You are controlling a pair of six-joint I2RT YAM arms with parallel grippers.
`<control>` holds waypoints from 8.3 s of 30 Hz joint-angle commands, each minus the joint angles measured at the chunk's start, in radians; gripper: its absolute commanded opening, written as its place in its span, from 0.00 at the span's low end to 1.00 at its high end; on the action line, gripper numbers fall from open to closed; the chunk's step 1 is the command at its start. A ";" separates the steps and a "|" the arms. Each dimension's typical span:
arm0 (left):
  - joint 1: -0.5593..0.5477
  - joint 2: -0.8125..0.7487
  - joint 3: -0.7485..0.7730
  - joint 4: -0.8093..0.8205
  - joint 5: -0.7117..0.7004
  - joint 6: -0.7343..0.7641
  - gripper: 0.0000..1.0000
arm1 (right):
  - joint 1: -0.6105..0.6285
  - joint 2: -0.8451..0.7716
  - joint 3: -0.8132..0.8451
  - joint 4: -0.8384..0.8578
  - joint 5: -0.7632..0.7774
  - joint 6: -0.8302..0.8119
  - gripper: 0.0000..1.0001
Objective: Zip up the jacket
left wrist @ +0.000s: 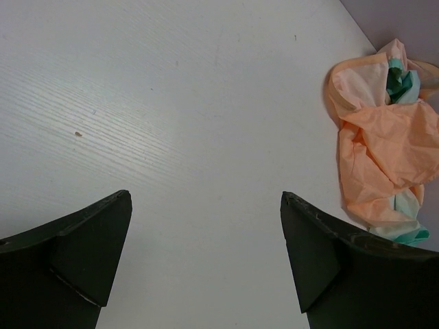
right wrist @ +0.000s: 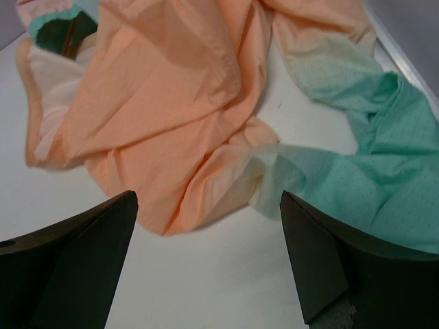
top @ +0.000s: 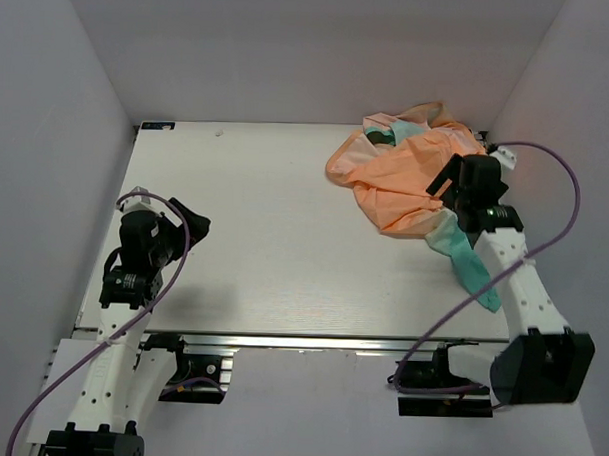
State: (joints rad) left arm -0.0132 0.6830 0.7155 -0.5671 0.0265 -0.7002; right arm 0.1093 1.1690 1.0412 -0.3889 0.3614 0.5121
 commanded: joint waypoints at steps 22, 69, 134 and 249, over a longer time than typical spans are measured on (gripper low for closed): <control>0.002 0.064 0.001 0.062 0.009 -0.005 0.98 | -0.175 1.236 1.091 -0.055 -0.263 -0.101 0.88; -0.004 0.211 0.075 0.029 0.239 0.044 0.98 | 0.681 -0.277 -0.123 -0.284 0.243 0.090 0.89; -0.988 0.649 0.098 -0.083 -0.236 0.068 0.98 | 0.248 -0.026 -0.173 -0.031 -0.475 -0.121 0.89; -0.473 1.190 1.128 0.319 -0.573 0.071 0.00 | 0.262 0.708 0.804 0.107 -0.079 -0.356 0.00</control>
State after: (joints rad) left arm -0.5251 1.8389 1.8473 -0.3084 -0.5850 -0.5964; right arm 0.3882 1.7618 1.7569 -0.2348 0.3252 0.0780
